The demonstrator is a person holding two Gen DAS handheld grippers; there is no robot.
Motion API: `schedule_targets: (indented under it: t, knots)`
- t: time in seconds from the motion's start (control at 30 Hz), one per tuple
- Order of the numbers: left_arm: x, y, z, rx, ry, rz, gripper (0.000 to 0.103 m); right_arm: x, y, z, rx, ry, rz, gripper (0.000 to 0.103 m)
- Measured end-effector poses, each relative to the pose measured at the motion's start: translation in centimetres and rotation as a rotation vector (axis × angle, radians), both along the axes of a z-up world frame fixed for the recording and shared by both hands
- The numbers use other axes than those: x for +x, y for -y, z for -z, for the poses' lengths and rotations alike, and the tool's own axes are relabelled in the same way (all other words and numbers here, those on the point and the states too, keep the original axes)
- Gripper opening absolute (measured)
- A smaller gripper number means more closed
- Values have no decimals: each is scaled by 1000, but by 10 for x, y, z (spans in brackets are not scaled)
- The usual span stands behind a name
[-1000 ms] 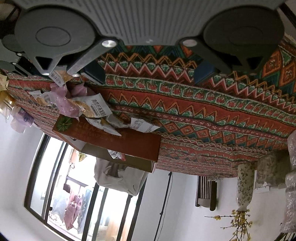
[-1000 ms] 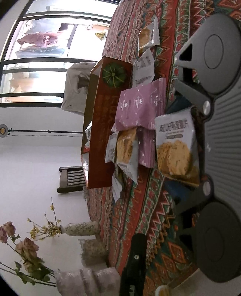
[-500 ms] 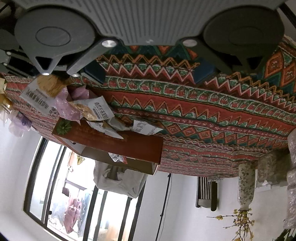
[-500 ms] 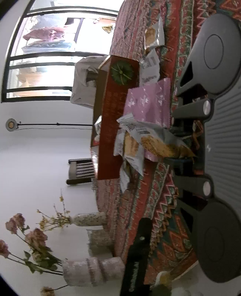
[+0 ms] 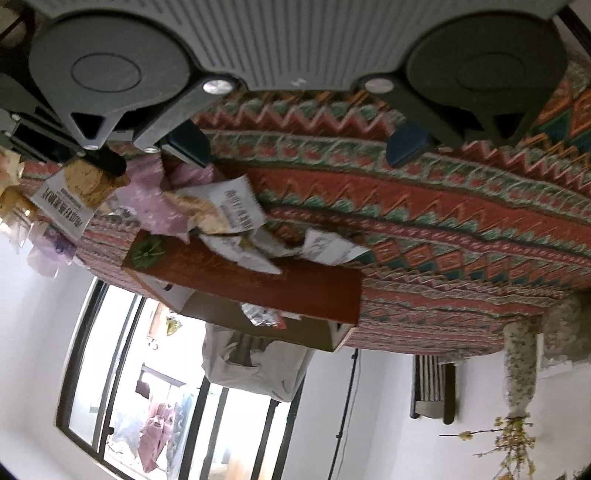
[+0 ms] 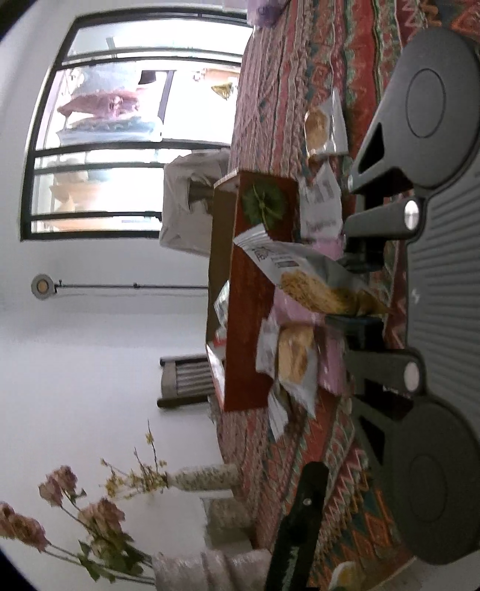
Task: Organize snacks
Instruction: 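Grasp a white cookie packet with the right tool, then grasp another white cookie packet with the left tool while the right tool holds its packet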
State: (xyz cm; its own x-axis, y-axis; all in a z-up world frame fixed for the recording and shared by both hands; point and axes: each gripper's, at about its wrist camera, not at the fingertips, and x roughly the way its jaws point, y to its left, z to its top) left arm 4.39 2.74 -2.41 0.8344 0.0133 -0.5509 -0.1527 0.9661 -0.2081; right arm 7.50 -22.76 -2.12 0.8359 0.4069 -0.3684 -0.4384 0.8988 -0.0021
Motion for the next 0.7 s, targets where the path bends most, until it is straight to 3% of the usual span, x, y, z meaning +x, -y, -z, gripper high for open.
schedule_targets:
  t: [0.3,0.5,0.7]
  knots:
    - [55,22,-9,-64,-19,-2,103,19,18,4,25,5,56,21]
    - [87,35,-2,-67,-100,-50,103,26,28,9,47,-7,71,21]
    - [102,45,6,-51,-119,-66,103,30,35,15,60,-20,78,21]
